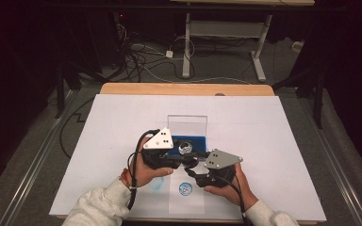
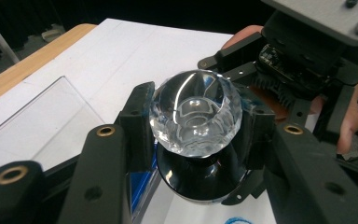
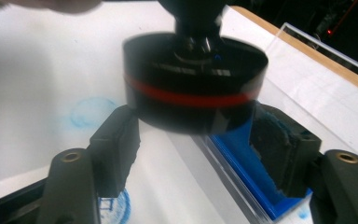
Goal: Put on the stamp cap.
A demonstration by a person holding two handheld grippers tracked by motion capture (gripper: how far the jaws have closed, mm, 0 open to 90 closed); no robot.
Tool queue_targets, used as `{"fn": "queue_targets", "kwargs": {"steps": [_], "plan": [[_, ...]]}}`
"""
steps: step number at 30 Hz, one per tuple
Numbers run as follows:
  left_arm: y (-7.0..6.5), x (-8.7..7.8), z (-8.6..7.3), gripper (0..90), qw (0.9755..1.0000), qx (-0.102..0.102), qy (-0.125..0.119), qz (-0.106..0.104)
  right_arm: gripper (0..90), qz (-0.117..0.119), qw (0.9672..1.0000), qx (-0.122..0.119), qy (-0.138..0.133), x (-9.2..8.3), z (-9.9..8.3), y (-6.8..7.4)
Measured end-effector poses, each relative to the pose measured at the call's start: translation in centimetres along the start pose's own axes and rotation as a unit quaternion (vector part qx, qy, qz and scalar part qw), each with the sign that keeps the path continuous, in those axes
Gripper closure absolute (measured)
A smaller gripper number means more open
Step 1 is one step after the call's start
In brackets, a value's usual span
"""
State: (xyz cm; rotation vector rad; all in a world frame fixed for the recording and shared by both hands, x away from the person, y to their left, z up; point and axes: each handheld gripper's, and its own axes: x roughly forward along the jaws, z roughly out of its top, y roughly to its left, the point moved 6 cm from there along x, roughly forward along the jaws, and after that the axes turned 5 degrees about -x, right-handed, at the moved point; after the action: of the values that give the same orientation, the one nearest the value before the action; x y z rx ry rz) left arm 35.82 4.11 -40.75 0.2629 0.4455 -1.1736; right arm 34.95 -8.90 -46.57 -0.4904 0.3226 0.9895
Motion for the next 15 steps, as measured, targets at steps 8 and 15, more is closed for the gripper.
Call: {"fn": "queue_targets", "kwargs": {"steps": [8,15], "plan": [[0.3,-0.5,0.1,54.7,0.9999,0.004,0.004,0.011,29.1,0.003,1.0,0.0,0.009,-0.2,-0.6,0.0],[0.9,-1.1,0.0,54.6,0.9996,0.004,0.009,0.026,28.3,0.002,0.9999,0.001,0.016,-0.8,-1.0,-0.7]]}}
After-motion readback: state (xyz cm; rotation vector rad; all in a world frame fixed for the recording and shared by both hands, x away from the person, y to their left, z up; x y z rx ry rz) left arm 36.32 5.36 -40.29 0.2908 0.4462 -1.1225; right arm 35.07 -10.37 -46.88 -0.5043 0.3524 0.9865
